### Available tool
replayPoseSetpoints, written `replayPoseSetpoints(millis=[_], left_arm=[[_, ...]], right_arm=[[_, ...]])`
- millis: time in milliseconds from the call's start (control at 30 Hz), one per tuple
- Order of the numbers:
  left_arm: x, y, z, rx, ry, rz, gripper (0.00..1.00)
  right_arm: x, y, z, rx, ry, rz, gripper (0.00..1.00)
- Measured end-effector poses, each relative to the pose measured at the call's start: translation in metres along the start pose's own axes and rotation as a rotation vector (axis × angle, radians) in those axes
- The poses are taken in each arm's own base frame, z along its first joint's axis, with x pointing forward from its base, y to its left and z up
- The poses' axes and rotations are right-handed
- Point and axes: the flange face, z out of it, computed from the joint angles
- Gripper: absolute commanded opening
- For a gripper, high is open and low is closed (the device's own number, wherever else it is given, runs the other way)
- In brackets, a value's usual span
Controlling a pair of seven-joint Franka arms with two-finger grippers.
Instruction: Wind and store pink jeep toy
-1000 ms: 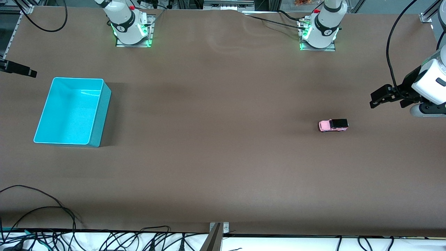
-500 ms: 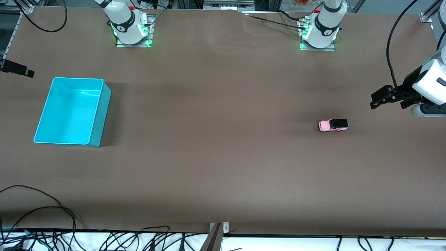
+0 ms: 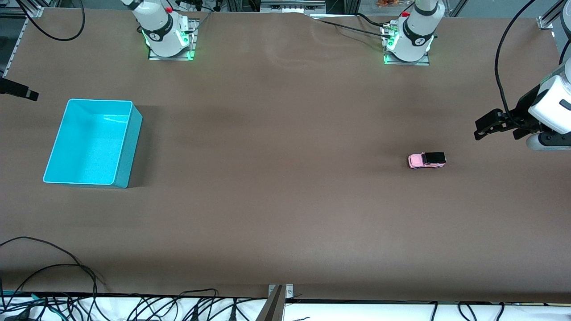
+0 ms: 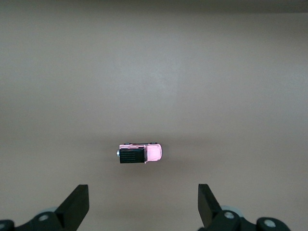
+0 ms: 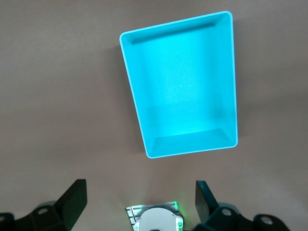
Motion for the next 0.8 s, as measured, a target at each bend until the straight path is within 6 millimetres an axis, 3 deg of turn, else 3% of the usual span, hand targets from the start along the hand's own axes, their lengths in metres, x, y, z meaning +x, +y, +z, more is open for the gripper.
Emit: replayPoseSetpoints(millis=[433, 800], left_arm=[[0.002, -0.005, 0.002, 0.000, -0.003, -0.038, 1.00], [0.005, -0.023, 0.009, 0.002, -0.014, -0.323, 1.00]], right_arm=[[0.000, -0.004, 0.000, 0.001, 0.002, -0.007, 1.00], [0.003, -0.020, -0.003, -0.001, 0.037, -0.036, 1.00]])
